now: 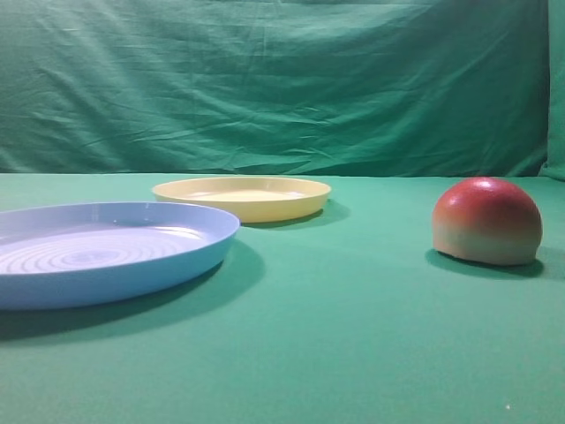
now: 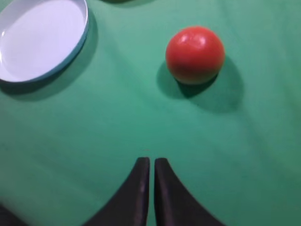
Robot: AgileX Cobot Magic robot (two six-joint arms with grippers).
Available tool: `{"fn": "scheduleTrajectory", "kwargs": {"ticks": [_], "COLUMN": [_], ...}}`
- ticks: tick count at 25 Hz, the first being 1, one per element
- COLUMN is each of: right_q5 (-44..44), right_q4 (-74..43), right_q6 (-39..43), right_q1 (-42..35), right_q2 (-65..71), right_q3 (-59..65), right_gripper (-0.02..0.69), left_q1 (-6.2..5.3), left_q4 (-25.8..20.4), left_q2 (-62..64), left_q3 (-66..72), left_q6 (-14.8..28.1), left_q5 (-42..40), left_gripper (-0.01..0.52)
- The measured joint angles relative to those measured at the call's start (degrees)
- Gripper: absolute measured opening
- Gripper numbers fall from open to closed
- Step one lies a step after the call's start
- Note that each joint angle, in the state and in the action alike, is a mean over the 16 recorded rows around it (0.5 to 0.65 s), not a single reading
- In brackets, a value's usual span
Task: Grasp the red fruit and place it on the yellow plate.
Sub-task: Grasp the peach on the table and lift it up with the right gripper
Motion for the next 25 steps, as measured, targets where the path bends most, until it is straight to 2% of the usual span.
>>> {"fn": "scheduleTrajectory", "kwargs": {"ticks": [7,12,16,25], "right_q5": [-1.73,-3.16,-3.24,-5.37], "right_q4": [-0.43,-4.42,-11.98,-31.84], "right_q6": [-1.17,0.76,6.21,24.15], "right_q1": [0.3,3.46,8.9,24.57], "right_q2": [6.34,10.34,14.3,26.33], "right_q3": [-4.09,-9.11,-13.43,-19.46], "right_gripper": [0.0,0.0,0.0,0.018], "left_q1": [0.0,0.0,0.0,0.0], "left_q4": [0.0,0.0,0.0,0.0], "left_q2": [0.0,0.0,0.0,0.0], "left_q3": [0.0,0.0,0.0,0.0], "left_q6": [0.0,0.0,0.0,0.0], "left_q5": [0.0,0.0,0.0,0.0], "left_gripper": [0.157,0.157,0.157,0.157]}}
